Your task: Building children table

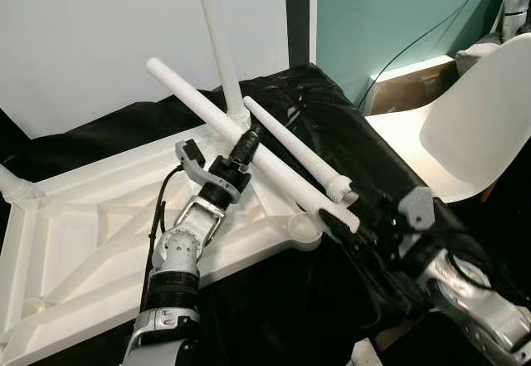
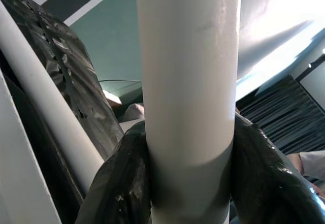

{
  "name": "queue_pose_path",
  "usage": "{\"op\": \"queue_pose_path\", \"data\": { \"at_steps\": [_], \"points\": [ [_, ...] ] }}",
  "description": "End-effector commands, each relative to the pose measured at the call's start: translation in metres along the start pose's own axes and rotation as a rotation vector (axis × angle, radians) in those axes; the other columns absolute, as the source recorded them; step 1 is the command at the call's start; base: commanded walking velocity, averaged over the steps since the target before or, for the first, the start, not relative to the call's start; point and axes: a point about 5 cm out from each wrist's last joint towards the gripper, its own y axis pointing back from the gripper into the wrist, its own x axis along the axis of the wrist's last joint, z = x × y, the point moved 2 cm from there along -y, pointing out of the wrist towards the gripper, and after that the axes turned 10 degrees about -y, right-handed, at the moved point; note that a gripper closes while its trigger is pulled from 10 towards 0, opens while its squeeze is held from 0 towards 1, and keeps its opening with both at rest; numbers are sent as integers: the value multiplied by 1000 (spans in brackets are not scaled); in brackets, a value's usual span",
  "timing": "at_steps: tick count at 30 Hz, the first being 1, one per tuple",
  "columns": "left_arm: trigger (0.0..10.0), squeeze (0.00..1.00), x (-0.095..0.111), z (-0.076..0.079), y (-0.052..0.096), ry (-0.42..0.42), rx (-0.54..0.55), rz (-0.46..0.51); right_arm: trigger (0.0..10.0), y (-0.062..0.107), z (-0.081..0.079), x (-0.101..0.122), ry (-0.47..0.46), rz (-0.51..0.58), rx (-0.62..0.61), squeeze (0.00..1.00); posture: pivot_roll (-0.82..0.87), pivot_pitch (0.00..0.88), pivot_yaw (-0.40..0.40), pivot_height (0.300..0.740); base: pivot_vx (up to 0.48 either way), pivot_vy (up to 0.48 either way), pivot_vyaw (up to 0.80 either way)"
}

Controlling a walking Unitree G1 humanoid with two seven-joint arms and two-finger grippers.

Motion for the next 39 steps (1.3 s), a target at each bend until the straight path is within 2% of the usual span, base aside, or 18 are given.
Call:
{"op": "queue_pose_path", "data": {
  "at_steps": [1, 2, 5, 8, 12, 14, 16, 20, 21, 23, 24, 29, 30, 31, 32, 38, 39],
  "points": [
    [0, 0, 3, 10, 4, -34, -165, 21, 10000, -8, -5, -4, -23, -35, 32, 0, -131, 0, 126, 740, 0, 0, 0],
    [0, 0, 2, 12, 3, -37, -170, 17, 10000, -15, -6, -3, -32, -38, 53, 0, -129, 0, 124, 740, 0, 0, 0],
    [0, 0, 1, 13, 2, -38, -174, 15, 10000, -20, -7, -3, -39, -42, 67, 0, -129, 0, 124, 740, 0, 0, 0],
    [0, 0, -2, 17, 1, -40, -188, 11, 10000, -42, -9, 0, -84, -50, 122, 0, -112, 0, 119, 740, 0, 0, 0],
    [0, 0, -2, 19, 3, -40, -193, 11, 10000, -53, -11, 0, -121, -67, 161, 0, -98, 0, 118, 740, 0, 0, 0],
    [0, 0, -2, 19, 3, -40, -193, 11, 10000, -53, -11, 0, -121, -67, 161, 0, -98, 0, 118, 740, 0, 0, 0],
    [0, 0, 0, 22, 4, -44, -202, 14, 10000, -64, -15, -7, -141, -117, 208, 0, -83, 0, 114, 740, 0, 0, 0],
    [0, 0, 0, 23, 4, -45, -204, 15, 10000, -65, -16, -8, -138, -128, 216, 0, -83, 0, 114, 740, 0, 0, 0],
    [0, 0, 2, 25, 4, -48, -209, 22, 0, -67, -17, -11, -138, -146, 229, 0, -77, 0, 112, 740, 0, 0, 0],
    [0, 0, 4, 30, 2, -57, -228, 25, 0, -67, -18, -13, -134, -159, 236, 0, -77, 0, 112, 740, 0, 0, 0],
    [10000, 0, 6, 38, -1, -73, -256, 24, 0, -68, -18, -16, -133, -175, 232, 0, -72, 0, 114, 740, 0, 0, 0],
    [10000, 0, 7, 43, -3, -84, -276, 22, 0, -69, -17, -18, -133, -185, 228, 0, -72, 0, 114, 740, 0, 0, 0],
    [10000, 714, 9, 48, -4, -91, -294, 22, 0, -69, -16, -18, -139, -188, 222, 0, -77, 0, 119, 740, 0, 0, 0],
    [10000, 714, 9, 48, -4, -91, -294, 22, 0, -69, -16, -18, -139, -188, 222, 0, -77, 0, 119, 740, 0, 0, 0],
    [10000, 1000, 11, 51, -6, -90, -308, 28, 0, -70, -15, -18, -153, -184, 209, 0, -82, 0, 121, 740, 0, 0, 0],
    [10000, 1000, 13, 53, -9, -108, -310, 33, 0, -72, -11, -18, -168, -178, 177, 0, -88, 0, 124, 740, 0, 0, 0],
    [10000, 541, 13, 54, -9, -116, -307, 32, 0, -72, -11, -19, -170, -178, 169, 0, -89, 0, 124, 740, 0, 0, 0]
  ]
}}
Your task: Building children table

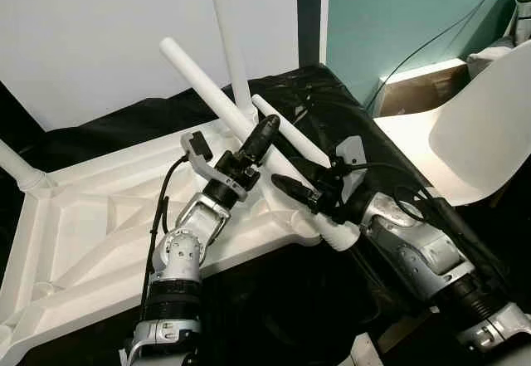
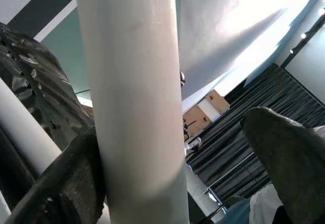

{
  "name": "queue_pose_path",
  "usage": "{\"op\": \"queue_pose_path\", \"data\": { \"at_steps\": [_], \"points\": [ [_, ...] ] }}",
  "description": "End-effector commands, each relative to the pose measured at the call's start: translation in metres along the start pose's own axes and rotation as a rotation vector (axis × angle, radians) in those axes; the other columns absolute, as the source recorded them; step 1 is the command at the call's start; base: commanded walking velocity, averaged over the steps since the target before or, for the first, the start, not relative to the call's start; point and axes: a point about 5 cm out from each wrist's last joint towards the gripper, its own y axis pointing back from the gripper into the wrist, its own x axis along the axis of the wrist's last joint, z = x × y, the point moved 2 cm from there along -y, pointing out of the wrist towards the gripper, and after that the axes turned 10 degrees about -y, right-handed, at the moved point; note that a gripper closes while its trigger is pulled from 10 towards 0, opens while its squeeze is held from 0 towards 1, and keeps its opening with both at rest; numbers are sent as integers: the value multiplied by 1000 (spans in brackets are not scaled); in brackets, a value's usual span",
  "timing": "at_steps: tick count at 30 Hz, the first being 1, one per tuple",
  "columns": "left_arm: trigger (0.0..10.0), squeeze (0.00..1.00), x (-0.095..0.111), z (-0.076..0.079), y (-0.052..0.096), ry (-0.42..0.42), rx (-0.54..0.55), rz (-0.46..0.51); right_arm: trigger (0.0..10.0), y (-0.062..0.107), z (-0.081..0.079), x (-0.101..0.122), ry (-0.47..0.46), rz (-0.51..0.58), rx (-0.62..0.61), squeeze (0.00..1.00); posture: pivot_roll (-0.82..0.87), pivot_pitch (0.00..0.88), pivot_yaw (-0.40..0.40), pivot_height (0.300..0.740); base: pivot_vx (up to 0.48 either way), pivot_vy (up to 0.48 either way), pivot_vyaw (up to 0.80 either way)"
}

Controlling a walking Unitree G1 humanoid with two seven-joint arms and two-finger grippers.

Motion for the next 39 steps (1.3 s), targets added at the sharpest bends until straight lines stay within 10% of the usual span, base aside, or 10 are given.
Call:
{"op": "queue_pose_path", "data": {
  "at_steps": [1, 6, 13, 18, 29, 33, 34, 35, 36, 39],
  "points": [
    [10000, 0, 14, 23, -9, -68, -185, 64, 0, -1, 0, -18, -24, -72, -32, 0, -89, 0, 124, 740, 0, 0, 0],
    [10000, 0, 29, 28, -13, -64, -170, 155, 0, -5, -2, -14, 55, -29, -100, 0, -86, 0, 123, 740, 0, 0, 0],
    [10000, 0, 47, 21, -25, -119, -47, 187, 0, -13, -7, 2, 545, 38, -224, 0, -79, 0, 133, 740, 0, 0, 0],
    [10000, 0, 56, 10, -28, -132, 45, 212, 0, -14, -2, 13, 698, 83, -317, 0, -76, 0, 147, 740, 0, 0, 0],
    [9529, 0, 60, 13, -26, -153, 35, 212, 0, -14, -2, 1, 706, 89, -361, 0, -56, 0, 154, 740, 0, 0, 0],
    [6549, 0, 59, 13, -25, -173, 34, 207, 0, -18, -1, 1, 710, 98, -370, 0, -51, 0, 153, 740, 0, 0, 0],
    [3725, 0, 60, 13, -24, -174, 35, 211, 0, -20, 0, 2, 715, 102, -372, 0, -51, 0, 153, 740, 0, 0, 0],
    [3725, 0, 60, 13, -24, -174, 35, 211, 0, -20, 0, 2, 715, 102, -372, 0, -51, 0, 153, 740, 0, 0, 0],
    [235, 0, 60, 13, -23, -174, 33, 217, 0, -20, 1, 4, 719, 104, -374, 0, -47, 0, 147, 740, 0, 0, 0],
    [0, 0, 61, 14, -23, -172, 24, 226, 0, -21, 2, 5, 723, 105, -375, 0, -45, 0, 143, 740, 0, 0, 0]
  ]
}}
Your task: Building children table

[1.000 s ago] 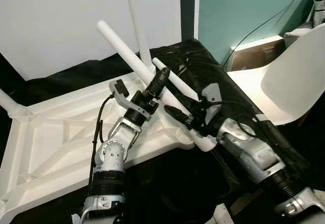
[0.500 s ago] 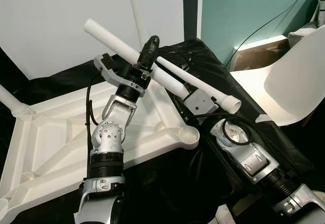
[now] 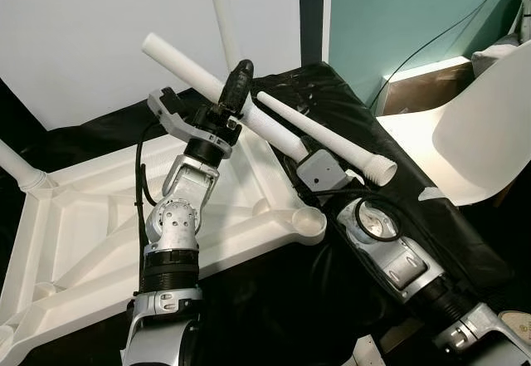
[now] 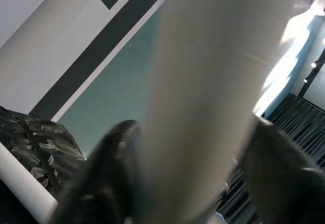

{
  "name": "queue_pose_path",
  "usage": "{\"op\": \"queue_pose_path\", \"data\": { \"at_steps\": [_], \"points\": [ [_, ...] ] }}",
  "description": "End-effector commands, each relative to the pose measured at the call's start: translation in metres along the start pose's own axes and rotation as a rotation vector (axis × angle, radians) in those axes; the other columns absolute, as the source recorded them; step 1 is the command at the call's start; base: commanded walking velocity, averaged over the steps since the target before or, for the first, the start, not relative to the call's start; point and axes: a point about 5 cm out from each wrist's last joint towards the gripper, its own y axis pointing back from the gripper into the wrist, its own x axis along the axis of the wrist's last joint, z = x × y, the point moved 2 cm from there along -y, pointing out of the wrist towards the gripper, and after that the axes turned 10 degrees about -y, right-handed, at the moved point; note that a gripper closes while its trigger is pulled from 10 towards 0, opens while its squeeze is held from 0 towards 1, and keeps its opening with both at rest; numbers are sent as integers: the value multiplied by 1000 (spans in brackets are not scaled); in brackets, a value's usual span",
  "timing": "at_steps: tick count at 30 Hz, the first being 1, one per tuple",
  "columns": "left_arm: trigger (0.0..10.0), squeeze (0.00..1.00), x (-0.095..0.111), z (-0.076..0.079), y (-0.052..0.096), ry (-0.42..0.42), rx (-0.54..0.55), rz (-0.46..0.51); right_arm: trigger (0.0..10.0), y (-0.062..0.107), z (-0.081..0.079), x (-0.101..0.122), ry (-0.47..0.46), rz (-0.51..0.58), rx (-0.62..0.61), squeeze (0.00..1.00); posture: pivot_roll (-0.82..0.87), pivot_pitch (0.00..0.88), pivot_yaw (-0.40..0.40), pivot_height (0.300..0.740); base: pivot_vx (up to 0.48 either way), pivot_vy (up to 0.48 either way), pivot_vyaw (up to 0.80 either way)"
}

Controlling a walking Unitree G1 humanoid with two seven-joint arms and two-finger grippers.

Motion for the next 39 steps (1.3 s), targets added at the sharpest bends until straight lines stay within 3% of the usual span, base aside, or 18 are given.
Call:
{"op": "queue_pose_path", "data": {
  "at_steps": [1, 4, 5, 7, 8, 12, 13, 14, 15, 22, 23, 30, 31, 32, 33, 36, 38, 39],
  "points": [
    [0, 0, 6, 2, 2, -18, -25, 26, 0, -3, -3, 2, 7, 10, 11, 0, -45, 0, 143, 740, 0, 0, 0],
    [0, 0, 7, 5, 4, -10, -50, 45, 0, -4, -2, 3, 23, 18, 11, 0, -46, 0, 134, 740, 0, 0, 0],
    [0, 0, 7, 8, 4, 1, -69, 57, 8863, -5, -2, 5, 23, 23, 10, 0, -47, 0, 130, 740, 0, 0, 0],
    [0, 0, 7, 8, 4, 1, -69, 57, 8863, -5, -2, 5, 23, 23, 10, 0, -47, 0, 130, 740, 0, 0, 0],
    [0, 0, 7, 9, 5, 5, -75, 61, 10000, -6, -3, 6, 15, 23, 9, 0, -48, 0, 127, 740, 0, 0, 0],
    [0, 0, 7, 10, 5, 6, -84, 63, 10000, -9, -2, 10, -11, 27, 8, 0, -51, 0, 125, 740, 0, 0, 0],
    [0, 0, 6, 10, 5, 7, -88, 62, 10000, -10, 0, 13, -36, 29, 3, 635, -55, 0, 123, 740, 0, 0, 0],
    [0, 0, 6, 10, 5, 7, -88, 62, 10000, -10, 0, 13, -36, 29, 3, 635, -55, 0, 123, 740, 0, 0, 0],
    [0, 0, 5, 11, 4, 7, -92, 61, 10000, -11, 2, 16, -73, 28, -2, 1000, -58, 0, 122, 740, 0, 0, 0],
    [0, 0, 3, 13, 4, 6, -107, 58, 10000, -17, 16, 19, -212, -20, -5, 1000, -61, 0, 120, 740, 0, 0, 0],
    [0, 0, 3, 14, 4, 7, -111, 59, 10000, -20, 20, 18, -260, -44, -3, 0, -61, 0, 119, 740, 0, 0, 0],
    [0, 0, 4, 15, 4, 7, -116, 63, 10000, -24, 31, 0, -423, -177, 13, 0, -58, 0, 116, 740, 0, 0, 0],
    [0, 0, 5, 15, 4, 8, -116, 66, 2667, -23, 29, -6, -463, -217, 39, 0, -53, 0, 114, 740, 0, 0, 0],
    [0, 0, 5, 15, 4, 8, -116, 66, 2667, -23, 29, -6, -463, -217, 39, 0, -53, 0, 114, 740, 0, 0, 0],
    [0, 0, 6, 15, 5, 8, -116, 68, 0, -23, 27, -10, -488, -241, 61, 0, -53, 0, 114, 740, 0, 0, 0],
    [0, 0, 6, 15, 5, 6, -117, 70, 0, -22, 25, -12, -497, -249, 77, 0, -53, 0, 114, 740, 0, 0, 0],
    [863, 0, 7, 15, 5, -2, -118, 69, 0, -23, 22, -13, -519, -255, 91, 0, -53, 0, 114, 740, 0, 0, 0],
    [6392, 0, 8, 15, 5, -3, -117, 70, 0, -23, 20, -12, -529, -256, 95, 0, -43, 0, 113, 740, 0, 0, 0]
  ]
}}
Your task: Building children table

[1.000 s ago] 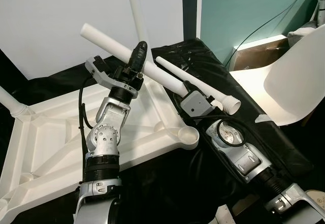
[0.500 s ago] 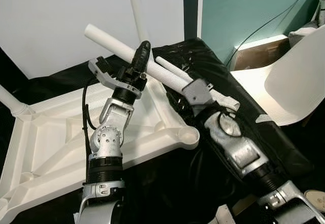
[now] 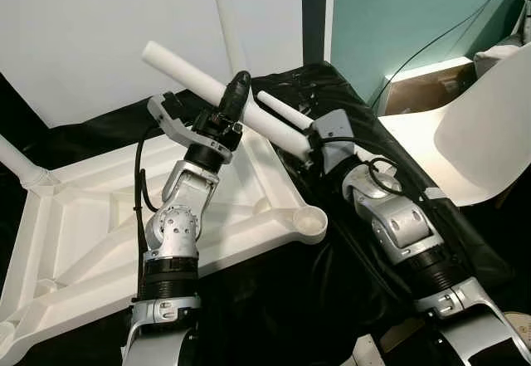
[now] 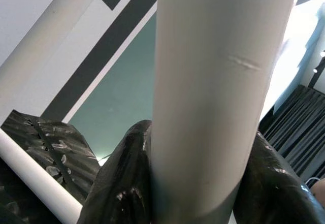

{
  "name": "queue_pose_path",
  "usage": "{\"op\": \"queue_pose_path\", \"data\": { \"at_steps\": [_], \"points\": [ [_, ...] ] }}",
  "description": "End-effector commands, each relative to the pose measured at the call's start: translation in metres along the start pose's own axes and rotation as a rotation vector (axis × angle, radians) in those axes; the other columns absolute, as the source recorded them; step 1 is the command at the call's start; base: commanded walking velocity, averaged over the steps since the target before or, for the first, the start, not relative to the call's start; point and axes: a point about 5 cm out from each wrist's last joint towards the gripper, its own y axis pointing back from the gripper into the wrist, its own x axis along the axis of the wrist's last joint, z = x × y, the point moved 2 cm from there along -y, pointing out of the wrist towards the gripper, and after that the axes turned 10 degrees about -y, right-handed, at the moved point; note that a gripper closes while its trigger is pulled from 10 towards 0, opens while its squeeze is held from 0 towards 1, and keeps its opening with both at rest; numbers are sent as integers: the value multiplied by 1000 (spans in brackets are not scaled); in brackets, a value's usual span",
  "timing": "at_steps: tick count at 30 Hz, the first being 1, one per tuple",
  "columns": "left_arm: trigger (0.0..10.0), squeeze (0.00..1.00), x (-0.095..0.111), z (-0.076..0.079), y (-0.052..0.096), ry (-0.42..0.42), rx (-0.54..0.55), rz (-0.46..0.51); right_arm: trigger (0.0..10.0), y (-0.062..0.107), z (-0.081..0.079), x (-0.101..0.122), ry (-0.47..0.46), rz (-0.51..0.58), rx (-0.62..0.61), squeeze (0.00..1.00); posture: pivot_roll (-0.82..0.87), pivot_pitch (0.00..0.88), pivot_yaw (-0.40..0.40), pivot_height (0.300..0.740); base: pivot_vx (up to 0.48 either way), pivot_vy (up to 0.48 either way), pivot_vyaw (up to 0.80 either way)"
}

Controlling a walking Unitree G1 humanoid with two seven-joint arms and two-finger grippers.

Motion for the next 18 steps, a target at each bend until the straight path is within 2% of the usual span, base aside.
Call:
{"op": "queue_pose_path", "data": {
  "at_steps": [1, 6, 9, 10, 14, 17, 18],
  "points": [
    [10000, 1000, 12, 11, 0, 45, -109, 88, 0, -1, 5, -8, -107, -27, -24, 0, -42, 0, 115, 740, 0, 0, 0],
    [10000, 1000, 14, 11, 0, 42, -105, 99, 0, -2, 5, -6, -106, -16, -33, 0, -42, 0, 114, 740, 0, 0, 0],
    [10000, 1000, 15, 9, -2, 25, -86, 91, 0, -4, 3, -3, -73, 11, -50, 0, -42, 0, 114, 740, 0, 0, 0],
    [10000, 0, 14, 8, -3, 21, -69, 88, 0, -5, 2, 1, -32, 36, -75, 0, -42, 0, 114, 740, 0, 0, 0],
    [10000, 0, 14, 7, -4, 16, -58, 86, 0, -6, 0, 3, 4, 53, -94, 0, -42, 0, 114, 740, 0, 0, 0],
    [10000, 0, 12, 10, -3, -12, -67, 72, 0, -9, -5, 1, 126, 52, -132, 0, -44, 0, 112, 740, 0, 0, 0],
    [10000, 0, 12, 10, -3, -12, -67, 72, 0, -9, -5, 1, 126, 52, -132, 0, -44, 0, 112, 740, 0, 0, 0]
  ]
}}
